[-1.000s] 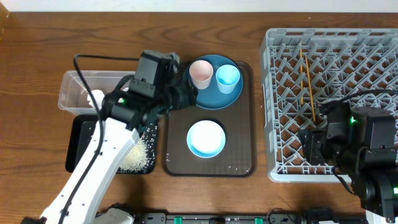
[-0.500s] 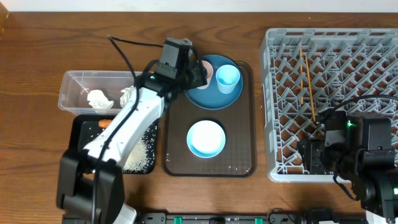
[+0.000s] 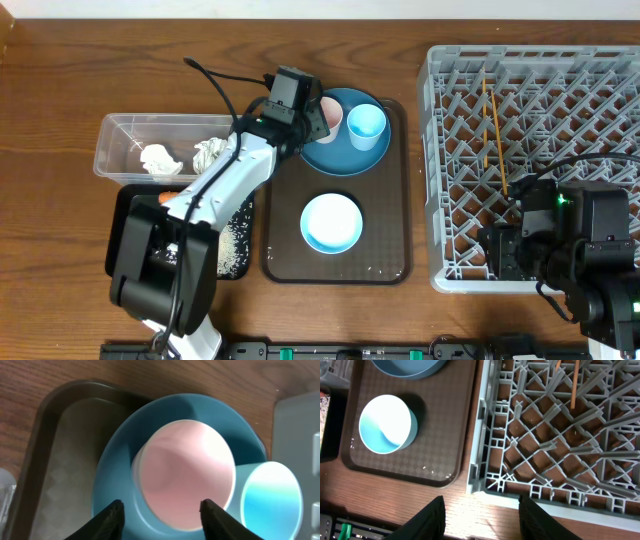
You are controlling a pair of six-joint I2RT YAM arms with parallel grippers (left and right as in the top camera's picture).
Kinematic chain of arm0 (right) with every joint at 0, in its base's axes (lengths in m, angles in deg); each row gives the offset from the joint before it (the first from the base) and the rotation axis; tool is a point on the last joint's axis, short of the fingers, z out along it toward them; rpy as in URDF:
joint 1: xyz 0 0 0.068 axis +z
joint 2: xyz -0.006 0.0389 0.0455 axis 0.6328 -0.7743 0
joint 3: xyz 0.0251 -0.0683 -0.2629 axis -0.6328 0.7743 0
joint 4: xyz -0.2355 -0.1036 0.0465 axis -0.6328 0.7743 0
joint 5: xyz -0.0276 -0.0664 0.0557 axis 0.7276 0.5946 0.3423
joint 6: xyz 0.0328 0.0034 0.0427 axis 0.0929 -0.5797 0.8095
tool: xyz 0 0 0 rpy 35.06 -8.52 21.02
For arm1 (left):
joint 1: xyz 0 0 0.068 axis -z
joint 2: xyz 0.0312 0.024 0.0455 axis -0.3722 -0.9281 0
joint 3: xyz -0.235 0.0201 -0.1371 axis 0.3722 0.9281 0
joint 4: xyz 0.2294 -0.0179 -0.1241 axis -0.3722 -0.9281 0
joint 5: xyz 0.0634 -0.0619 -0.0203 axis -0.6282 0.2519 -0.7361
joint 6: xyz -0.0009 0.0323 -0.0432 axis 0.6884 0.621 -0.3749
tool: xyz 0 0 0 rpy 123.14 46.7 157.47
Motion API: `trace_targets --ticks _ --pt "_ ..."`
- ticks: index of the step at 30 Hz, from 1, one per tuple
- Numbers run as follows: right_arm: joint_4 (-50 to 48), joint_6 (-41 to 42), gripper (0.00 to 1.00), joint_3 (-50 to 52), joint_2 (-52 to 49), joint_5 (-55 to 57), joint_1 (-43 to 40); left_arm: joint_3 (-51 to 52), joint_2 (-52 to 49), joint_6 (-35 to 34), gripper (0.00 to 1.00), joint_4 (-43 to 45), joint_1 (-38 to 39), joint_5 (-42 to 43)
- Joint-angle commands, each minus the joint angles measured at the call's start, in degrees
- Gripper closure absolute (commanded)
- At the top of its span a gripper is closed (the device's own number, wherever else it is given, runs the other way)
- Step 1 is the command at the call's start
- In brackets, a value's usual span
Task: Sort waste into correct bins and load items into the dishwasher rack
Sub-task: 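Grasp the pink cup on the blue plate with the left gripper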
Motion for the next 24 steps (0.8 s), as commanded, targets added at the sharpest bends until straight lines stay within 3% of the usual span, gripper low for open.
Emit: trace_targets --ticks 1,5,13,20,23,24 --pt "0.09 -0.87 0.53 -0.7 0.24 -0.04 -0.9 0.17 -2.08 -1.38 0.51 0.72 0.09 -2.43" --pt "0.09 -0.9 0.53 -0.7 0.24 -0.04 -0.9 0.17 -3.3 -1.42 0.52 1.4 0.07 -3.23" --pt "0.13 -0.9 0.53 -0.7 0.24 -0.04 -0.9 0.17 -3.32 -2.01 0.72 1.57 0.04 -3.21" --pt "0.17 -0.87 0.53 -0.7 0.24 -0.04 -0.9 0.17 -3.32 -1.99 0.81 0.7 0.04 -3.21" --pt "0.11 -0.9 0.5 -0.7 0.24 -0.04 -0.9 0.17 -3.32 -1.99 0.92 0.68 -0.24 -3.23" --pt "0.11 -0.9 0.44 -0.7 0.24 -0.04 -0.9 0.15 -3.32 -2.01 0.93 0.72 -0.46 -3.23"
